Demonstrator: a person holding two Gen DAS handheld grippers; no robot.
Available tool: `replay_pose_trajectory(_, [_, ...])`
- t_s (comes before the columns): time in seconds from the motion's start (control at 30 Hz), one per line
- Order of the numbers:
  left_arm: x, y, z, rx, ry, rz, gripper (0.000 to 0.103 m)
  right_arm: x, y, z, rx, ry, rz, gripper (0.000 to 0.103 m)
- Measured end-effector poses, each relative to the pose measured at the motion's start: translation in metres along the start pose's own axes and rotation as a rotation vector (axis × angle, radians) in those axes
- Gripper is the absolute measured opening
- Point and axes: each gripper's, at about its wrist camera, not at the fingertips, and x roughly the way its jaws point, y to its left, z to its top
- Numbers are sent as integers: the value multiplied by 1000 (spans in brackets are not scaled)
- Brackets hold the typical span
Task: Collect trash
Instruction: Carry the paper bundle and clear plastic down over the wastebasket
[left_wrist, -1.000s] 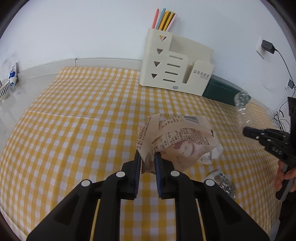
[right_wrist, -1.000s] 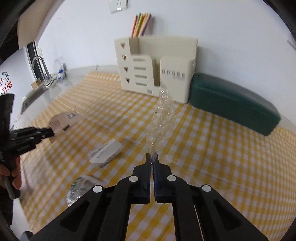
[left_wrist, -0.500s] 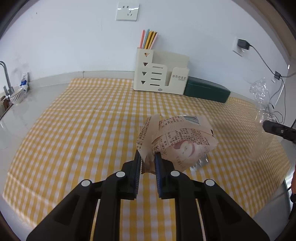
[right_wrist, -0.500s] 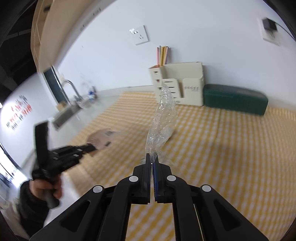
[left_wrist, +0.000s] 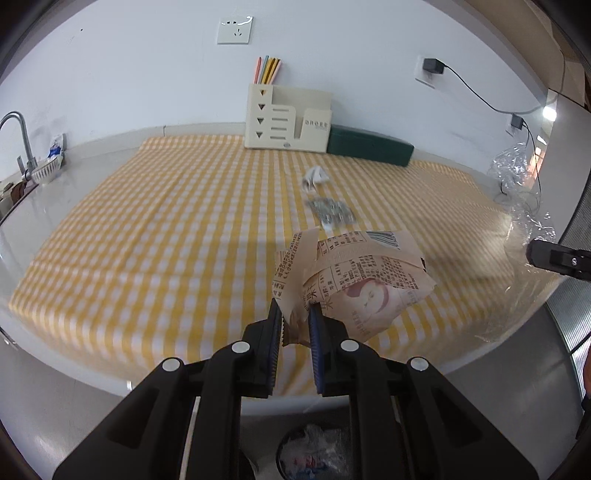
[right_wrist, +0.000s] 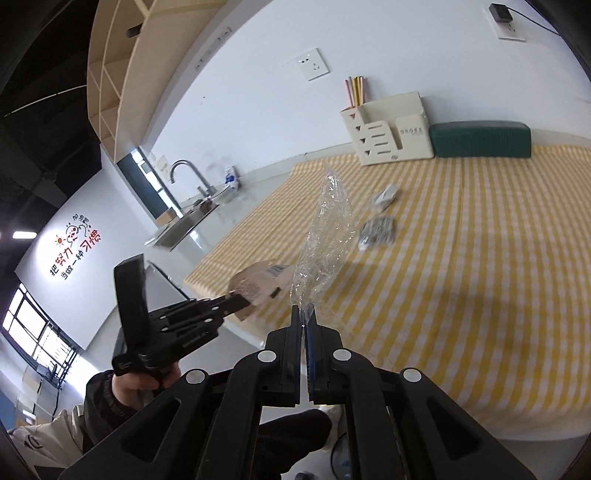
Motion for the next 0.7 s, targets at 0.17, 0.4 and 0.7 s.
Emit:
replay_pose_trajectory(0.17, [-16,-3,-41,0,18,-16,16,-2,12,-48,25,15,16,7])
replay_pose_trajectory(0.4, [-23,-9,-105,9,62,-35,16,17,11,-116,95,55,40,7])
replay_pose_trajectory(0.7, [13,-13,-178,23,169,-27,16,66,-13,-190,202,125,33,7])
